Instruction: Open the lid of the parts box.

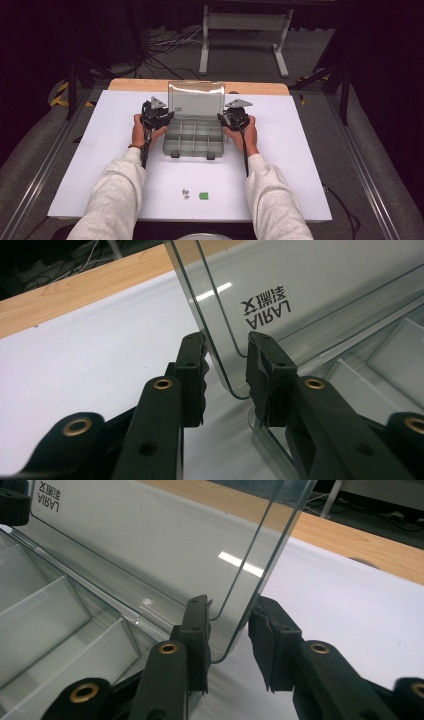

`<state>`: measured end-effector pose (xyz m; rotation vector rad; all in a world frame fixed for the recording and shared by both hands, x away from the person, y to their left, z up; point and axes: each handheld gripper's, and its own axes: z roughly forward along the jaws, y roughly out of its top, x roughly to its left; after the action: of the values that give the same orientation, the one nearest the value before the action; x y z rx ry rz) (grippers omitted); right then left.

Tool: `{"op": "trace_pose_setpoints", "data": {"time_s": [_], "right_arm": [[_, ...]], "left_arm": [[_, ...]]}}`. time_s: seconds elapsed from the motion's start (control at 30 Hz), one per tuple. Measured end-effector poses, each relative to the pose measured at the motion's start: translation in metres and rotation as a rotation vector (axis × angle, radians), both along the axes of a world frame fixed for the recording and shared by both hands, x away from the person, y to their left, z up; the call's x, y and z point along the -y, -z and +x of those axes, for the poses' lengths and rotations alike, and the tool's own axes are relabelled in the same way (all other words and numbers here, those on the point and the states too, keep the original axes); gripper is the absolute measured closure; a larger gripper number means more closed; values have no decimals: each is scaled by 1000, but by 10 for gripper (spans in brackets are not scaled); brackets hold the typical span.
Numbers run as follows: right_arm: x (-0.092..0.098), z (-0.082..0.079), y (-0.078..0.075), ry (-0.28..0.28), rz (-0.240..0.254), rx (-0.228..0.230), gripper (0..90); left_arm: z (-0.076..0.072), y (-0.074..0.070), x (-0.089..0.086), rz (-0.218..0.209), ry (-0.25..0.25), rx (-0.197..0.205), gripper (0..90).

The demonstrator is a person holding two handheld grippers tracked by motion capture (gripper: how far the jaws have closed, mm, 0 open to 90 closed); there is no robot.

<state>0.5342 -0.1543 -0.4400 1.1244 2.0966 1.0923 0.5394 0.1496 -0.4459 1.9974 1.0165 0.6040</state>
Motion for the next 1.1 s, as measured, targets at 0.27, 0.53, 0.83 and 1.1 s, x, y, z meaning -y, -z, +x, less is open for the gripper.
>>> {"op": "trace_pose_setpoints", "data": {"time_s": [0.27,0.53,0.83,1.1], "right_arm": [[-3,0,-1,10,-23,10,668],[-3,-1,0,18,-25,11,656],[-4,-1,0,20,-28,7,663],[-4,-1,-1,12,-40,5,656]], "left_arm": [[0,0,2,13,-11,9,665],[0,0,3,32,-14,14,661],[-1,-1,5,42,-3,16,681],[-2,-4,4,54,6,21,668]]}}
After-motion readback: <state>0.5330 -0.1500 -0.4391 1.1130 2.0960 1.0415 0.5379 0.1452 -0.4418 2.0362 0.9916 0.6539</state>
